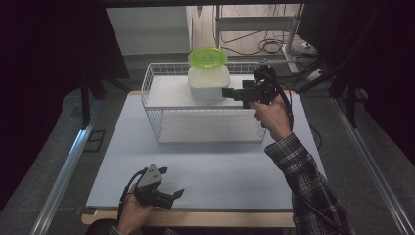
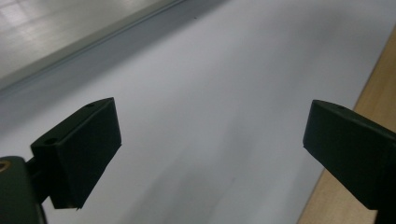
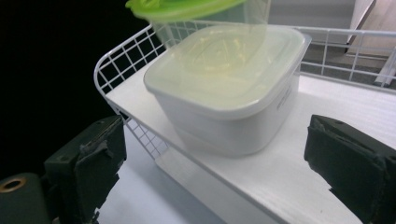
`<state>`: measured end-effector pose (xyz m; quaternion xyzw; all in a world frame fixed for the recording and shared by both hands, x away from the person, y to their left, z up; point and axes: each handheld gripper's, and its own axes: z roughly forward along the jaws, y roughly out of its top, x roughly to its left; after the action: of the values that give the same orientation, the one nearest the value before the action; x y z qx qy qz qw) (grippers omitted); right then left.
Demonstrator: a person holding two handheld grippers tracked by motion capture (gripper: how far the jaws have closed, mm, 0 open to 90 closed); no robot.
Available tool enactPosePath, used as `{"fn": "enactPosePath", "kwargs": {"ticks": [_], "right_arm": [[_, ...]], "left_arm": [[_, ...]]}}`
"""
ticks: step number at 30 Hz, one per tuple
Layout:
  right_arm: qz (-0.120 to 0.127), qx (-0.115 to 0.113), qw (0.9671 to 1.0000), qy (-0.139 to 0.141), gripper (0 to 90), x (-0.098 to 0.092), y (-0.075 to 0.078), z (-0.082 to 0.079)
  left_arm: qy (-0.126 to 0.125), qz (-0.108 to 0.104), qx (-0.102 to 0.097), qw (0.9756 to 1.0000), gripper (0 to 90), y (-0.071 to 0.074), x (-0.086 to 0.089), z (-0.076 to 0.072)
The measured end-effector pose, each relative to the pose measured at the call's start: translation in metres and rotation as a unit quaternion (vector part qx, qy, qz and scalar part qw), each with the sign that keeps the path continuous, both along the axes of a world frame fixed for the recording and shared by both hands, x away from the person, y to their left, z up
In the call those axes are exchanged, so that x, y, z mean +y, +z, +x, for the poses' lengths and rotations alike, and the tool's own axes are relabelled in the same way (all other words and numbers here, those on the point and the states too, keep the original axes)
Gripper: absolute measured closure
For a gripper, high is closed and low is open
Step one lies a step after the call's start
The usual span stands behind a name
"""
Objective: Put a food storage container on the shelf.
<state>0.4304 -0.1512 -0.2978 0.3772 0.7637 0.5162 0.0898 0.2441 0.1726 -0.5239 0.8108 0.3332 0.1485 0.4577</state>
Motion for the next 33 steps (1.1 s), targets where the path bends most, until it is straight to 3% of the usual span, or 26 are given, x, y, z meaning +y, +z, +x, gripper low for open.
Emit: {"fn": "enactPosePath", "kwargs": {"ticks": [6,13,19,23,33], "right_arm": [[-0.012,-0.012,0.9998,0.009,3.5,-0.001,-0.009,-0.011],[-0.039,-0.028,0.9986,0.023,1.9,0.001,-0.020,-0.025],[-0.051,-0.038,0.9976,0.027,1.7,0.000,-0.033,-0.035],[-0.055,-0.047,0.9969,0.029,1.6,0.000,-0.041,-0.041],[-0.068,-0.060,0.9952,0.037,1.7,-0.001,-0.070,-0.057]], "left_arm": [[-0.007,0.002,0.010,0.9999,2.9,-0.002,-0.001,0.001],[-0.002,-0.014,0.020,0.9997,2.9,-0.002,0.002,0.003],[-0.002,-0.010,0.018,0.9998,3.0,-0.002,0.001,0.002],[-0.001,-0.006,0.027,0.9996,3.0,-0.002,0.001,0.003],[0.003,0.009,0.018,0.9998,2.2,-0.002,-0.002,0.002]]}}
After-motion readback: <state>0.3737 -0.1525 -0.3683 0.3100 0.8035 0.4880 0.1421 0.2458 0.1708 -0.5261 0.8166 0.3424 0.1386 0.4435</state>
